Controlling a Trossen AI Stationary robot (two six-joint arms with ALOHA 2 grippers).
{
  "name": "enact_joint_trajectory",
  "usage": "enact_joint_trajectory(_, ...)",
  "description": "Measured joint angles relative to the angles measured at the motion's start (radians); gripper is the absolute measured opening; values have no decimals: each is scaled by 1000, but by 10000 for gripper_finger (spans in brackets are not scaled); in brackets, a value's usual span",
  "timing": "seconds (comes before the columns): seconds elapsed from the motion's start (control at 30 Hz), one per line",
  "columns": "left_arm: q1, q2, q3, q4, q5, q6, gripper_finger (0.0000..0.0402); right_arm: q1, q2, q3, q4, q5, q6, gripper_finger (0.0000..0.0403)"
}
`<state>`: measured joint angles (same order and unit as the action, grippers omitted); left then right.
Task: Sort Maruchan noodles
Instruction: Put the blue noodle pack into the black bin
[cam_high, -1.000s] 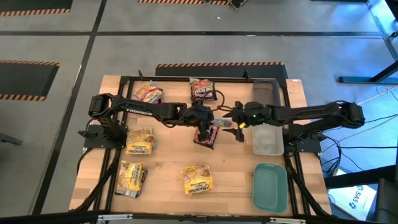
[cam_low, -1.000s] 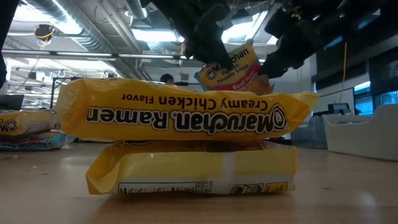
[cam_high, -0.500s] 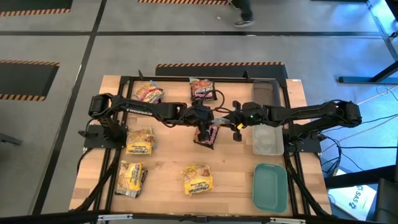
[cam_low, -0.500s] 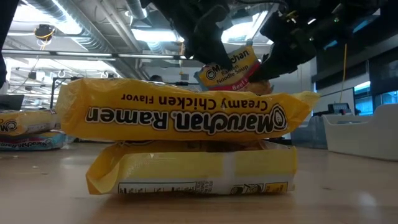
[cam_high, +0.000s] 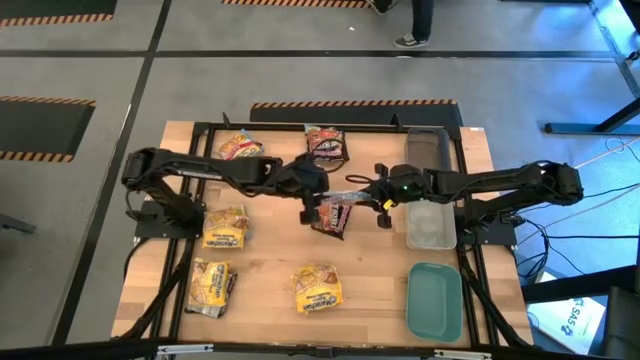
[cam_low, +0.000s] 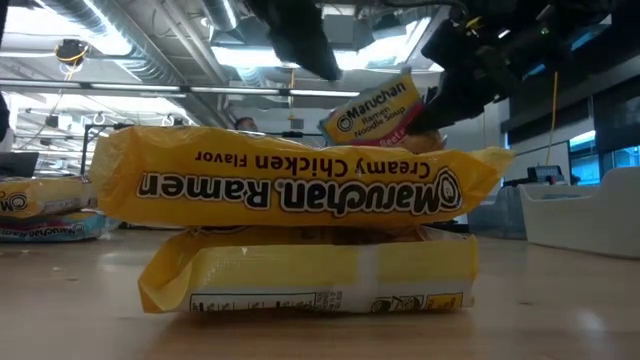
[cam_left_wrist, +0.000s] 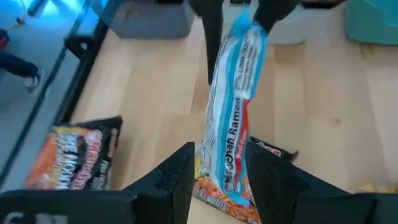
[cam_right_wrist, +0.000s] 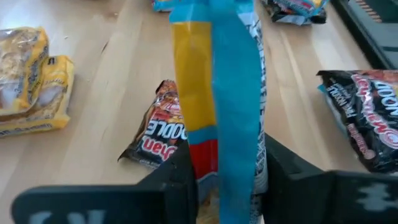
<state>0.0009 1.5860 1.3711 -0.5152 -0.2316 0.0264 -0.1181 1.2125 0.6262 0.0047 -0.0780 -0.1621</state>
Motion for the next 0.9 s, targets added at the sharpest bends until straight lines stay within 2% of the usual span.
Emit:
enact_joint_trajectory(0.13, -35, -62, -56, 9, -3, 8, 135, 0, 0, 0, -9, -41, 0, 90)
enact_joint_trajectory(0.37, -84, -205, -365, 336, -39, -33, 135, 0, 0, 0, 3, -68, 0, 90)
enact_joint_trajectory(0.53, -92, -263, -523, 501, -53, -150, 135, -1, 0, 0, 51, -73, 0, 90)
enact_joint_trajectory(0.73, -91, -260, -555, 541, -147, -178, 137, -8, 0, 0, 64, -92, 10, 90)
enact_joint_trajectory(0.9, -88, -237, -555, 584, -167, -165, 161, -7, 0, -29, 135, -110, 37, 90)
